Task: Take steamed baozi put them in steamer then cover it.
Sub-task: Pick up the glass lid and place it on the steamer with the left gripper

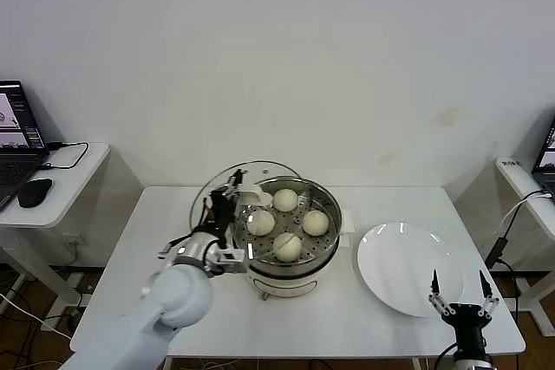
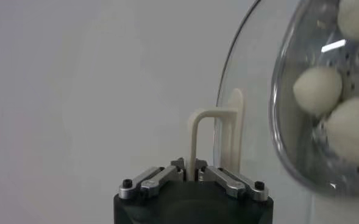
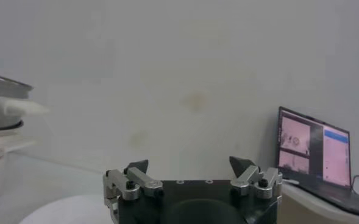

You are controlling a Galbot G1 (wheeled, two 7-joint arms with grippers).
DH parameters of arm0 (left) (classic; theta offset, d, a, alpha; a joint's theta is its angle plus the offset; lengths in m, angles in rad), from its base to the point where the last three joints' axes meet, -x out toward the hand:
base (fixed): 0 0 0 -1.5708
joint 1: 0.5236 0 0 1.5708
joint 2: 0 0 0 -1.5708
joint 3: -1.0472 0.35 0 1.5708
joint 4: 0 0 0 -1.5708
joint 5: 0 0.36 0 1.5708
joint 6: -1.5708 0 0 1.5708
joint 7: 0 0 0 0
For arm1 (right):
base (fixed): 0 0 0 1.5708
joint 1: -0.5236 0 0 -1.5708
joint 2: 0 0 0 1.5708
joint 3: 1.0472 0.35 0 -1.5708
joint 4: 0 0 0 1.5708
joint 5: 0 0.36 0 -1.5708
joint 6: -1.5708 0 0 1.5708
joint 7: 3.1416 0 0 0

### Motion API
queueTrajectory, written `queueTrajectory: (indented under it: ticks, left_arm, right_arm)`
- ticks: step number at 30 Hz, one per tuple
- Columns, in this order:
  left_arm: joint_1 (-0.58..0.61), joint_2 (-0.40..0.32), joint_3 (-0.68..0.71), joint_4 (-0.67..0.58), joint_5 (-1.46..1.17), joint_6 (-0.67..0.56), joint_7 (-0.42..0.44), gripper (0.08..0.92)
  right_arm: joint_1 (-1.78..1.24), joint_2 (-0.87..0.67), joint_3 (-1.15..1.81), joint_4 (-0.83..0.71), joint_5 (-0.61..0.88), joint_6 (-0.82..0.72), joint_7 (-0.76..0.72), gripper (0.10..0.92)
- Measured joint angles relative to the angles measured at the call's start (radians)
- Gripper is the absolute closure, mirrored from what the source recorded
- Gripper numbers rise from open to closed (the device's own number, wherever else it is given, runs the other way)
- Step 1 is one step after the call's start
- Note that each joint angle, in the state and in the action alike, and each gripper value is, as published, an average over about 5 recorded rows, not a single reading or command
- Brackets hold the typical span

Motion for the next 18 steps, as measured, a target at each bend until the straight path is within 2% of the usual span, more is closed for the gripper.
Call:
queueTrajectory:
  ticks: [8,18]
  left_arm:
    - [-0.069,-0.082,0.087,0.055,0.083,0.025,0.06,0.845]
    - [-0.084,-0.204,0.106,0.138,0.262,0.041,0.147,0.845]
  right_arm:
    - [0.011,0.011,-0.021,-0.005,-0.019,-0.004,0.009,0.203]
    - [0.026,0.013,-0.044,-0.022,-0.039,-0.007,0.016,0.203]
